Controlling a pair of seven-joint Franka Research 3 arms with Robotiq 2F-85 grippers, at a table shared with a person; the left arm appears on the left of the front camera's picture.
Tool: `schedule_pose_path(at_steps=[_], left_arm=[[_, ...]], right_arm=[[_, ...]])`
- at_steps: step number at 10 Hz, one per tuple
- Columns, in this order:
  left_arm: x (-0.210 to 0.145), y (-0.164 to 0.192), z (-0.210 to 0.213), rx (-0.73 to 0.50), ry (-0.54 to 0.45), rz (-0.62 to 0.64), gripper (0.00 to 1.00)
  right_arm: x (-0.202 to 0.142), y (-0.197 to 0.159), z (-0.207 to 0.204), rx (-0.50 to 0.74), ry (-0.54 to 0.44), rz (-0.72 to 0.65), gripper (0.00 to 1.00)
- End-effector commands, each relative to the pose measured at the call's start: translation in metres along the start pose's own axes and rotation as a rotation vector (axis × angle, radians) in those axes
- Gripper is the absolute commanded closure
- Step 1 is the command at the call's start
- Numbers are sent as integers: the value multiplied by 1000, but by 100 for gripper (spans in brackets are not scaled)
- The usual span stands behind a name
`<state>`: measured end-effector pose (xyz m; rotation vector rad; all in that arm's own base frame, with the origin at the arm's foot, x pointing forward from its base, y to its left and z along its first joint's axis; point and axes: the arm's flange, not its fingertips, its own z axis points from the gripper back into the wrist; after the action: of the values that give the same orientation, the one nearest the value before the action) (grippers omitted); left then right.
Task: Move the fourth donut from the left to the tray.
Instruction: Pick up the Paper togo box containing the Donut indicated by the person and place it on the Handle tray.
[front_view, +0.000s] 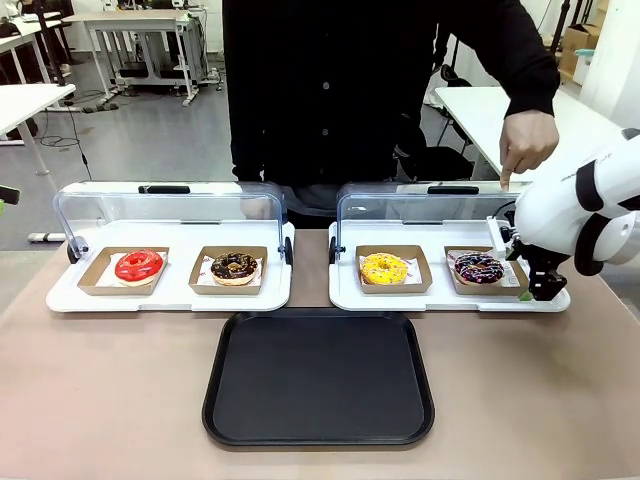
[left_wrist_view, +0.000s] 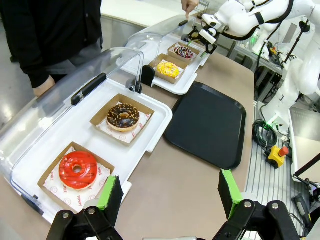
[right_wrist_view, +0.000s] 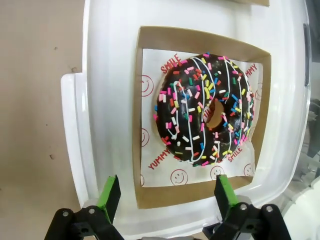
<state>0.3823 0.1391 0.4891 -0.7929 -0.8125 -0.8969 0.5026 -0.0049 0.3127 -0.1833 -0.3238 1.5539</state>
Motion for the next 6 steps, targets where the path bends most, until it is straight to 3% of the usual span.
schedule_pose_path(at_steps=[1,2,3,4,5,6], left_arm=[[2,0,1,-6,-20,-14,0],[2,0,1,-6,-20,-14,0],[2,0,1,-6,-20,-14,0],[2,0,1,-6,-20,-14,0],[2,0,1,-6,-20,-14,0],[2,0,1,-6,-20,-14,0]], right_arm=[[-4,-4,-4,0,-13,21,60],[-3,-4,-4,15,-15,17,60],[-4,-4,-3,29,-16,22,100],[-5,-4,-4,44,-17,20,65],[-5,-4,-4,54,-12,20,100],[-5,-4,-3,61,-10,16,87]])
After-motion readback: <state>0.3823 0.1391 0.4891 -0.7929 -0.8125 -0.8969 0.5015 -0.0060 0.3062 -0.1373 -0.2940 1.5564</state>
